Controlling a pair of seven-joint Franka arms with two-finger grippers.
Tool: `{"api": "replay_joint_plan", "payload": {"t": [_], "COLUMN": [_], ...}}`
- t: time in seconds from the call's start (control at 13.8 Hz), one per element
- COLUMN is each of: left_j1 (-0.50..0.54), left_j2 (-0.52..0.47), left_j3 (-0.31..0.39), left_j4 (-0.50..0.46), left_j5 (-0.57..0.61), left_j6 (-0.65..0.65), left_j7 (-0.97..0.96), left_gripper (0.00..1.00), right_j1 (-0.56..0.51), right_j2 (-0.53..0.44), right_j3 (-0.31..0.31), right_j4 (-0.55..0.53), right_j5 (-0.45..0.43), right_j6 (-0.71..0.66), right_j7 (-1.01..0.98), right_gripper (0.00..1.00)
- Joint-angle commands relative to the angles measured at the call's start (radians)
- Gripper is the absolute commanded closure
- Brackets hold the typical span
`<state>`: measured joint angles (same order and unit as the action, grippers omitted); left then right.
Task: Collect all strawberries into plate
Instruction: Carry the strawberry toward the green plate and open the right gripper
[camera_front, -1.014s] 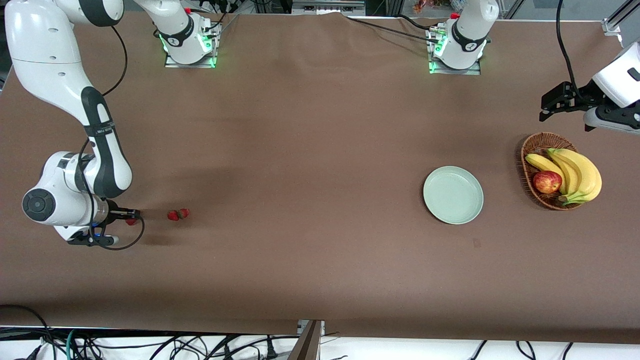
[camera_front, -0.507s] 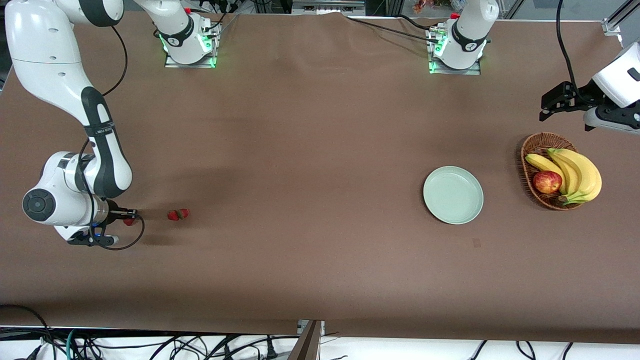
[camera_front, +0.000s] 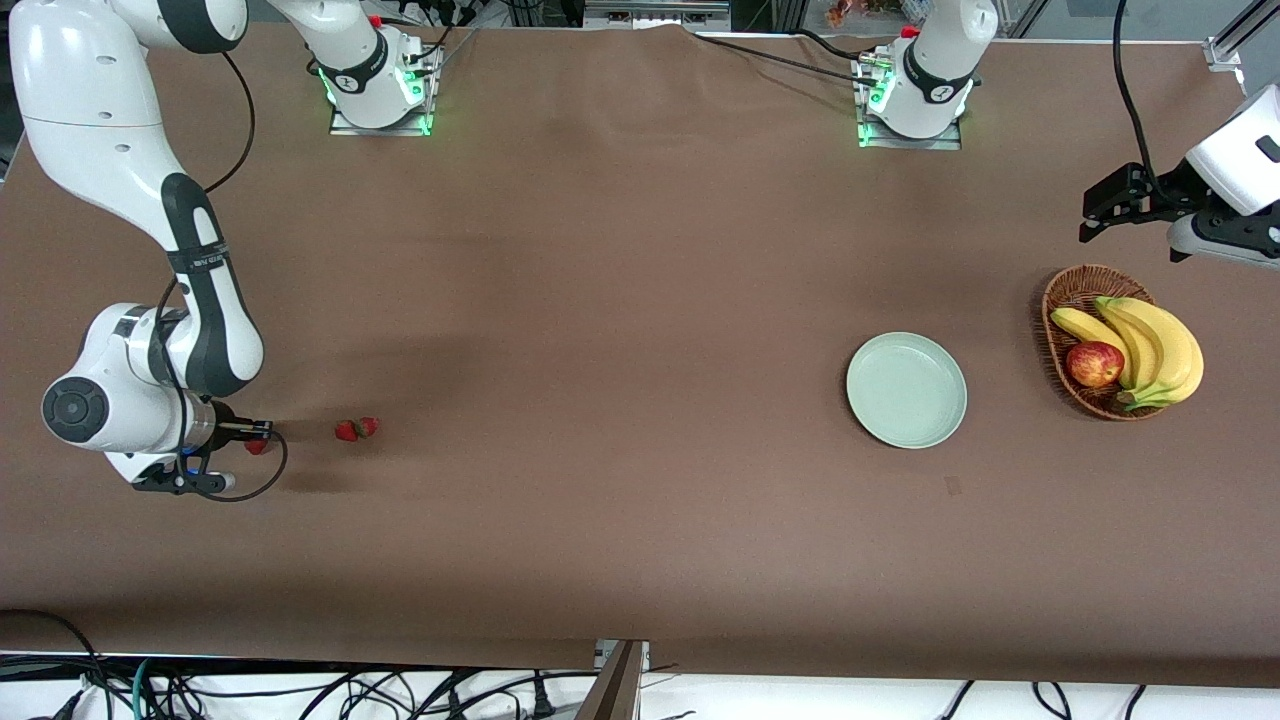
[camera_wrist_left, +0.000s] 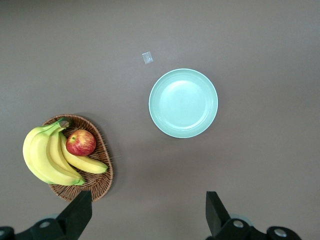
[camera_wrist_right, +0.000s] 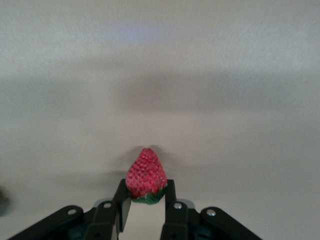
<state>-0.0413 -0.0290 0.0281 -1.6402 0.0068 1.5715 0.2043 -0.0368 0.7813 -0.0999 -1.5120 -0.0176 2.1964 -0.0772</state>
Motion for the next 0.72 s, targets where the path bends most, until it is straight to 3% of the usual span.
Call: {"api": "replay_joint_plan", "payload": {"t": [0.0,0.36,0.51,0.65], "left_j1": [-0.005,0.000,0.004,0.004], "left_j2": [0.012,0.012,0.012,0.012], "left_j3": [0.009,0.009,0.009,0.009], "left_j4": [0.025,0.025,0.025,0.025], "left_j5": [-0.014,-0.014,-0.014,-0.014], "left_j6": [-0.018,-0.019,-0.019,-0.019], "left_j7": [0.012,0.013,0.013,0.013], "left_gripper": [0.00,0.00,0.00,0.00], "right_j1": [-0.003,0.008,0.073,0.208], "right_j2": [-0.023,-0.033,-0.025,-0.021], "right_j3": [0.022,0.195,0.242,0.244], "right_j4": [0.042,0.114,0.127,0.144], "right_j5": [0.013,0.053,0.054,0.054], "right_j6": [-0.027,-0.076,-0.066,-0.025], "right_j7": [-0.012,0.100,0.341,0.587], "right_gripper": [0.82,0.81,0.81,0.81]}}
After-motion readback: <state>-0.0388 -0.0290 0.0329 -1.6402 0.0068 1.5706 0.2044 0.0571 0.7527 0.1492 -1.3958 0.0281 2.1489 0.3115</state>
